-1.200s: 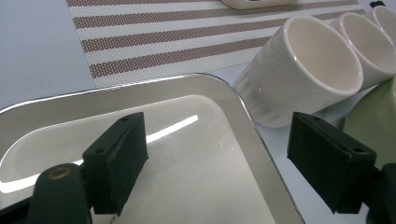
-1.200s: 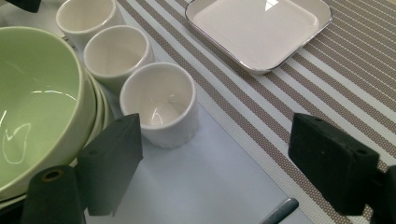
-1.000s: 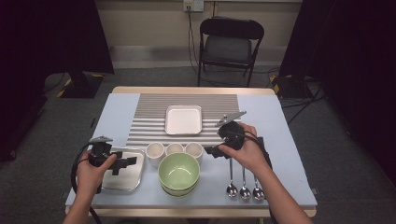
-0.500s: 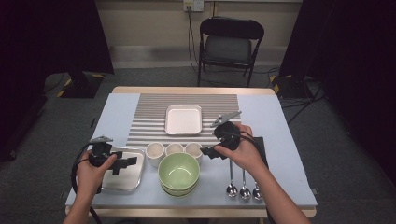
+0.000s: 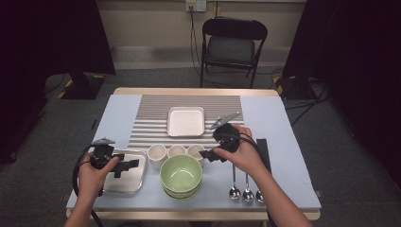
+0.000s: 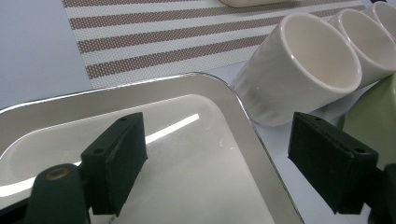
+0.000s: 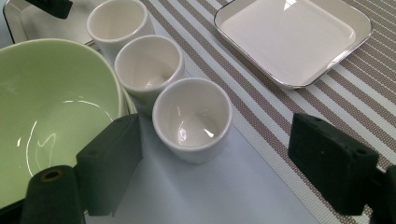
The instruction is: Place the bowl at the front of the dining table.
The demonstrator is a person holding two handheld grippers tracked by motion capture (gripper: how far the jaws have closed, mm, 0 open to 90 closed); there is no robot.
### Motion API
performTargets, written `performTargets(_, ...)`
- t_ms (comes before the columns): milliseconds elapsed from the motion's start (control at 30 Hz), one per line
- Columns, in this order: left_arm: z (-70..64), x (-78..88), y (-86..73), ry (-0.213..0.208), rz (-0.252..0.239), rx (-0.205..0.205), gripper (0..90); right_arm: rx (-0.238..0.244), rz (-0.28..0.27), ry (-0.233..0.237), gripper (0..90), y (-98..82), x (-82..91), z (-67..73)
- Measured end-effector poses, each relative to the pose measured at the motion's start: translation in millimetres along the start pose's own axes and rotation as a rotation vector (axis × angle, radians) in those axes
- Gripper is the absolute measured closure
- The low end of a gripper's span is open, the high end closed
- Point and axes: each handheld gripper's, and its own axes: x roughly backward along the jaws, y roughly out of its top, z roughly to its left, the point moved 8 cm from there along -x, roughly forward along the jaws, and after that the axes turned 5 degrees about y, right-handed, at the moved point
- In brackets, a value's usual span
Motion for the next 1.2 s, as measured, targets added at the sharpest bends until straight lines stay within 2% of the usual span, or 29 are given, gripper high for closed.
performTargets(200,0.8,0.3,-0.1,0.004,-0.001,-0.002,19.0,-0.006,-0.003,0.018,16.8,2.5,-2.3,3.4)
performTargets(333,0.7,0.4,-0.1,0.000,0.001,-0.003,19.0,0.009,0.006,0.010,16.9,3.4,-4.2,5.2)
performTargets(800,1.8,0.4,-0.6,0.010,0.001,0.003,19.0,0.025,0.019,0.023,17.2,5.1,-13.0,13.2)
performTargets(1200,0.9,-0.1,-0.4,0.007,-0.001,0.002,19.0,0.035,0.017,0.037,16.9,10.2,-13.8,18.5)
